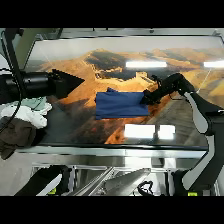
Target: Fold the shirts.
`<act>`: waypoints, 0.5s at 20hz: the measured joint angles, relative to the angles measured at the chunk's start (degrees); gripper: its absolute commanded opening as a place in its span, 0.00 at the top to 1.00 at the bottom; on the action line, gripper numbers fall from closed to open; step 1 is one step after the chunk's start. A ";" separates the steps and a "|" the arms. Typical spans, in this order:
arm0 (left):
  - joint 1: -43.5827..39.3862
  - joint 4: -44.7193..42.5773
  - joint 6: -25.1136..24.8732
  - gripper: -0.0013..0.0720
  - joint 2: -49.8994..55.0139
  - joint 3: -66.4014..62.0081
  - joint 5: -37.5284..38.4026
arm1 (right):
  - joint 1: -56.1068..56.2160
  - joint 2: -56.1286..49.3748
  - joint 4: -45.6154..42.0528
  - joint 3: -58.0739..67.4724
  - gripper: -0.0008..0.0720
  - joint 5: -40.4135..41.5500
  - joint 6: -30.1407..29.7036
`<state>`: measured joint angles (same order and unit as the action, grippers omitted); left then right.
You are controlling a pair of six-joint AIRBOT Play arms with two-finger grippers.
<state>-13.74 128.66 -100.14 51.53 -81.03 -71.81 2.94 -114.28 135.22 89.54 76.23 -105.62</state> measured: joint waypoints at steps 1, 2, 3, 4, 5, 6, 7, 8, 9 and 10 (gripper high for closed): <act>-0.37 0.00 0.02 0.96 0.09 0.00 0.20 | -0.28 0.76 0.09 0.42 0.95 0.07 -0.31; -0.59 0.00 0.02 0.96 0.09 0.00 0.46 | -0.96 1.99 0.33 0.81 0.95 0.13 -0.35; -0.70 0.00 0.04 0.96 -0.04 0.00 0.66 | -2.03 3.52 0.22 1.11 0.95 -0.02 -0.50; -0.68 0.00 0.15 0.96 -0.26 0.00 0.76 | -3.69 5.40 -0.20 1.31 0.95 -0.33 -0.50; -0.52 0.00 0.20 0.96 -0.57 0.00 1.16 | -5.86 7.52 -0.85 1.49 0.95 -1.11 -0.37; -0.22 0.00 0.20 0.96 -0.98 0.00 1.33 | -8.63 9.81 -1.95 1.62 0.95 -2.34 0.46; 0.15 0.00 0.20 0.96 -1.42 0.00 1.55 | -11.58 11.80 -3.39 1.68 0.95 -3.34 1.49; 0.63 -0.02 0.20 0.96 -1.99 0.00 1.68 | -15.28 13.88 -5.53 1.68 0.95 -4.33 3.04; 1.18 -0.02 0.20 0.96 -2.58 0.00 1.95 | -19.08 15.76 -7.76 1.66 0.95 -4.96 4.76; 1.75 -0.02 0.20 0.96 -3.15 0.00 1.97 | -22.84 17.53 -10.32 1.42 0.95 -5.22 6.58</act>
<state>-11.99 128.64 -99.94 48.38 -81.03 -69.84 -19.90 -96.75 124.90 90.96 71.00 -99.04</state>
